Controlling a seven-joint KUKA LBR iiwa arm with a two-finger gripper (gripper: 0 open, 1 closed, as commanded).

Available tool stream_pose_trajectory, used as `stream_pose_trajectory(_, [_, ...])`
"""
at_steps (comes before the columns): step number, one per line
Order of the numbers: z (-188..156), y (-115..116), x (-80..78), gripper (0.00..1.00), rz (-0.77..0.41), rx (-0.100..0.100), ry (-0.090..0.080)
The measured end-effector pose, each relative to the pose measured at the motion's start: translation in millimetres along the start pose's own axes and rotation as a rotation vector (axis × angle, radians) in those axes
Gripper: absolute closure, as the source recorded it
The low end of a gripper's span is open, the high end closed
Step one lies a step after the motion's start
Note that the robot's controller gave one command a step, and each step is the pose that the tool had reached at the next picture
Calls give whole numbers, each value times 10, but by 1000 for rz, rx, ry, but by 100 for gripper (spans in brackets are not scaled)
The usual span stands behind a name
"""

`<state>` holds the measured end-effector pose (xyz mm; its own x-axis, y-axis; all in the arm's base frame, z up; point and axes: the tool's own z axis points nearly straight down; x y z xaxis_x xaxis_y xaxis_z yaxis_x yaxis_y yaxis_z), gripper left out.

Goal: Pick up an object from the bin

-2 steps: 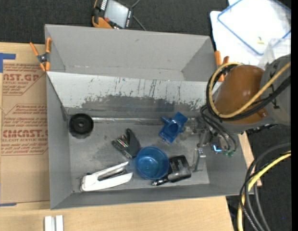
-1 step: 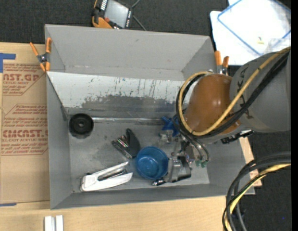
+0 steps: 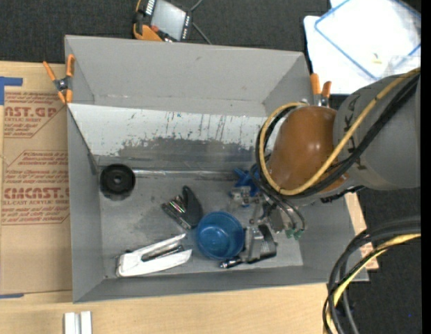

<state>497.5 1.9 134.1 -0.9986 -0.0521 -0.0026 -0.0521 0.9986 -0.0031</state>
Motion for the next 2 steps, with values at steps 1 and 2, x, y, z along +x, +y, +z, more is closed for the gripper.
stream_pose_trajectory(1, [142, 209, 122, 0, 209, -4, 5])
stream_pose_trajectory(2, [627, 364, 107, 0, -20, -1, -11])
